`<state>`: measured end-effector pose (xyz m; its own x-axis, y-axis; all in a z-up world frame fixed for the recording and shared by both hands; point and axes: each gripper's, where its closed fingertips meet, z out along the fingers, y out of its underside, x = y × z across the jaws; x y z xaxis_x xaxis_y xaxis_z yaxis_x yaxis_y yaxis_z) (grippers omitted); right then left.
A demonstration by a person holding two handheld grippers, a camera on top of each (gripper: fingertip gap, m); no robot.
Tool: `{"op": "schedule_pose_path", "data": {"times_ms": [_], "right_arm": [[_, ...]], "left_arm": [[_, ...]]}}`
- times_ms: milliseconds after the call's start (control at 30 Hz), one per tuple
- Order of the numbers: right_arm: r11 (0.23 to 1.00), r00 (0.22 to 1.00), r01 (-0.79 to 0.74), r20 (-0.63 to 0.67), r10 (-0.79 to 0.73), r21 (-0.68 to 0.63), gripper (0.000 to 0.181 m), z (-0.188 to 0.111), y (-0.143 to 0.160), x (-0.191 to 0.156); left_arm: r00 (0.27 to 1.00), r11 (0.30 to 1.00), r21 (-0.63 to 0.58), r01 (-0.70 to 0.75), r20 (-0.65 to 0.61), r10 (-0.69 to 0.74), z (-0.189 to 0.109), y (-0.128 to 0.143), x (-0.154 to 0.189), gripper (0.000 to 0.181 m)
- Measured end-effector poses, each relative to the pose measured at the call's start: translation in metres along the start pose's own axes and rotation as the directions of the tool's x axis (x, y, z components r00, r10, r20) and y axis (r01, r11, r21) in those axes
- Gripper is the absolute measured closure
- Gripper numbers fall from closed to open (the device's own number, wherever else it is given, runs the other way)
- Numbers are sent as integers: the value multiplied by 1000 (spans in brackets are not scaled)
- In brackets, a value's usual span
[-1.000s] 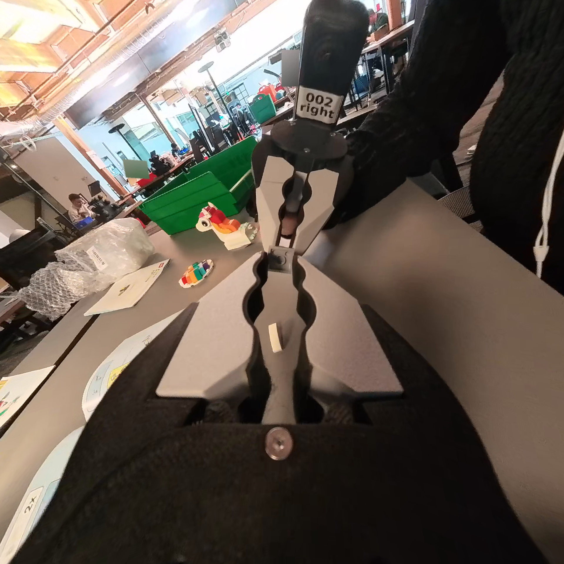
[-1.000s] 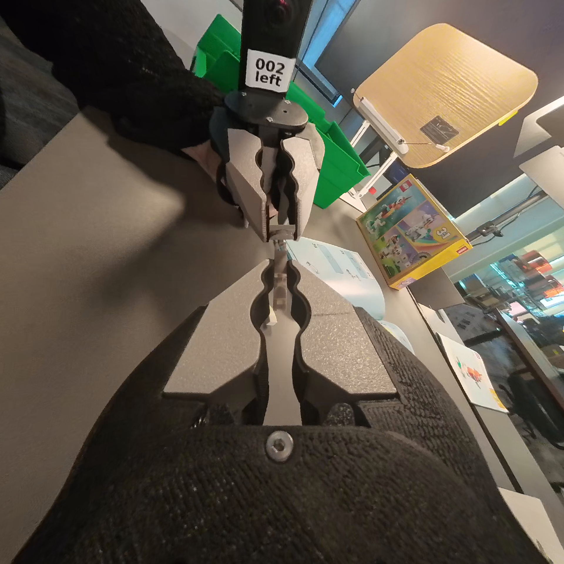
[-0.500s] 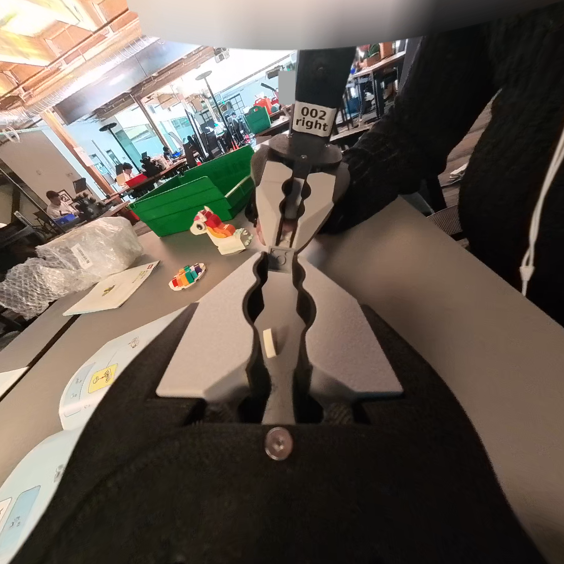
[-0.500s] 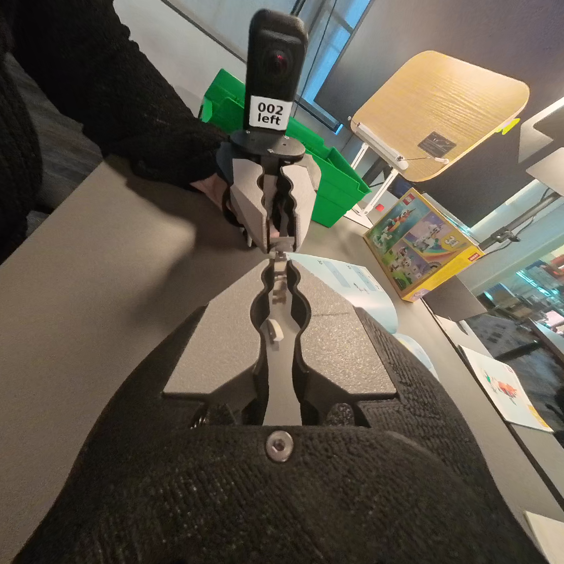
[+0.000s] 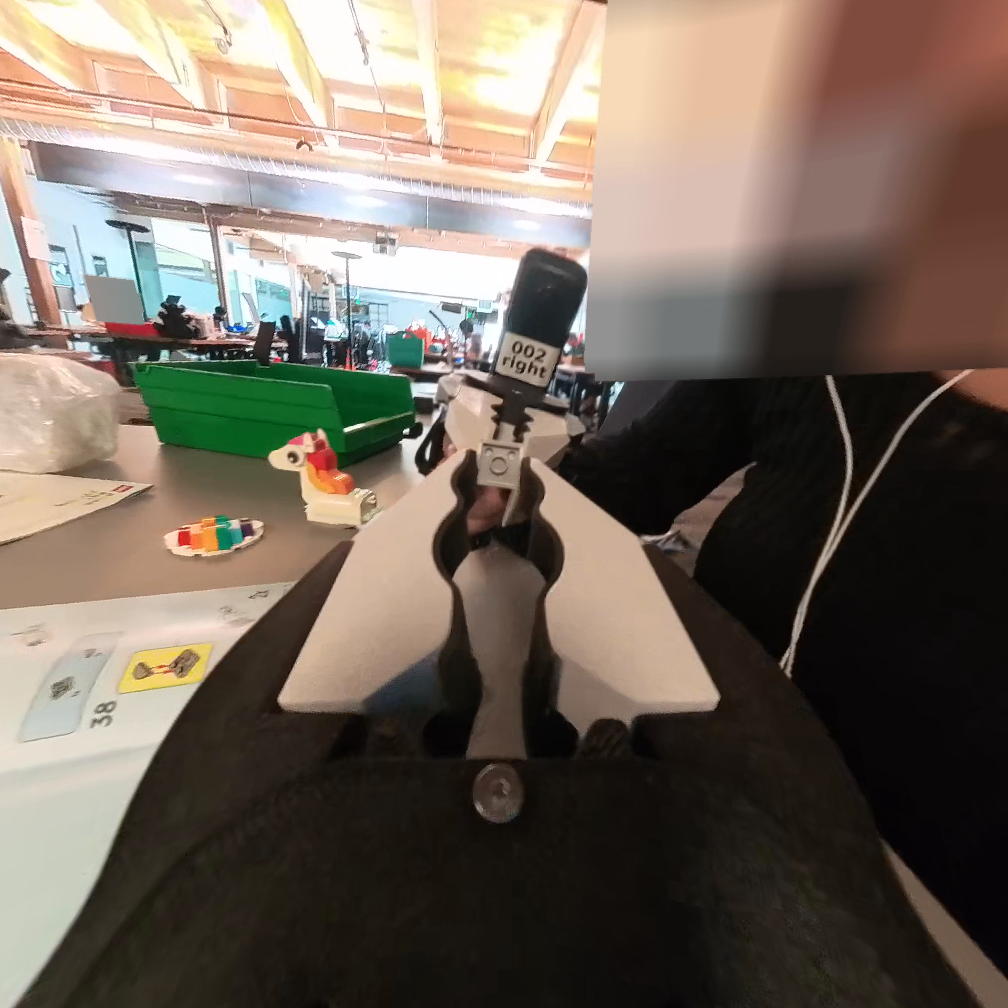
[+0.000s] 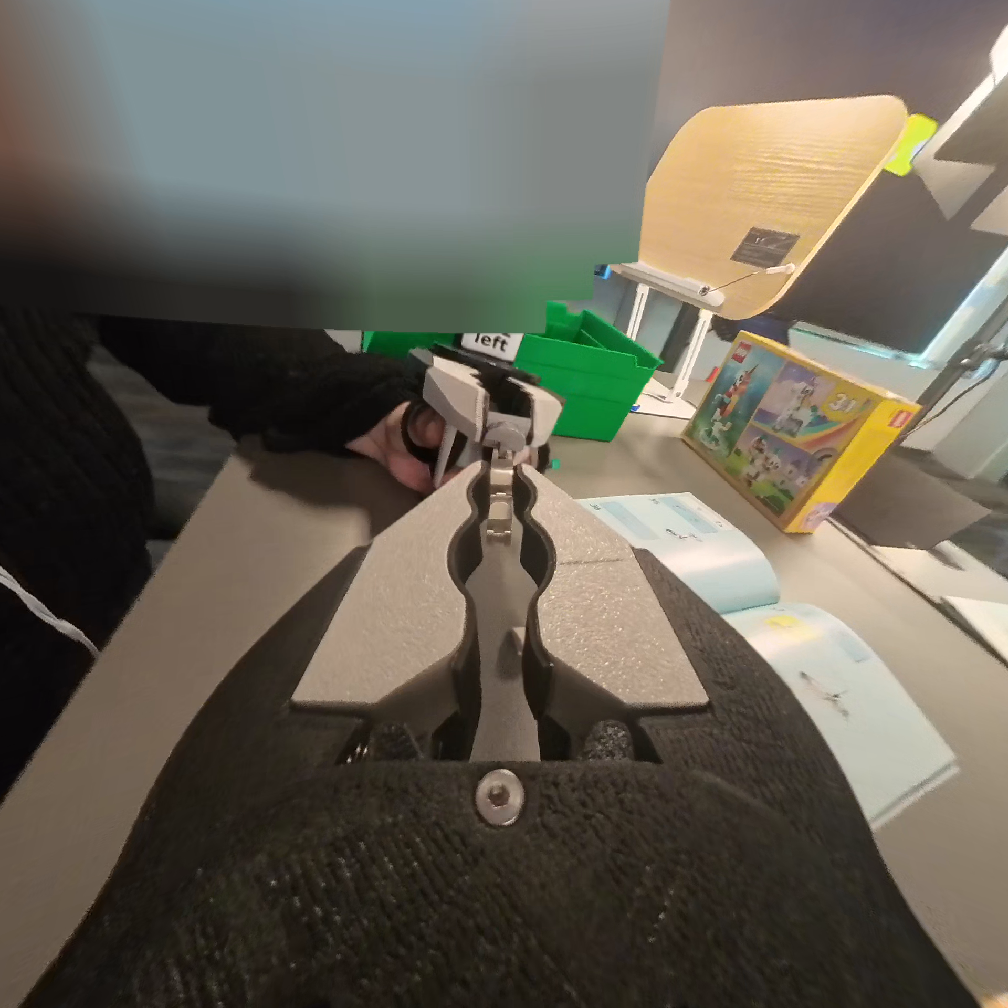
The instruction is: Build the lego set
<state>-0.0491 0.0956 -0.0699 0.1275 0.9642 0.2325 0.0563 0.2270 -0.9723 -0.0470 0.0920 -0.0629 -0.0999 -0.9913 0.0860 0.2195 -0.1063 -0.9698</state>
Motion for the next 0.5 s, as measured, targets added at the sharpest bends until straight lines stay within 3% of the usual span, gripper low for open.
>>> {"op": "schedule_pose_path", "data": {"times_ms": [267,500], "right_arm": [[959,962,-270,56,266,84,176,-1,-7,8],[928,941,-338,47,335,154,176,2,-11,13]], "left_arm": [[994,988,110,111,-26,-109,2,-10,-4,166],[990,978,153,141,-34,-138,0,-15,-7,166]]}}
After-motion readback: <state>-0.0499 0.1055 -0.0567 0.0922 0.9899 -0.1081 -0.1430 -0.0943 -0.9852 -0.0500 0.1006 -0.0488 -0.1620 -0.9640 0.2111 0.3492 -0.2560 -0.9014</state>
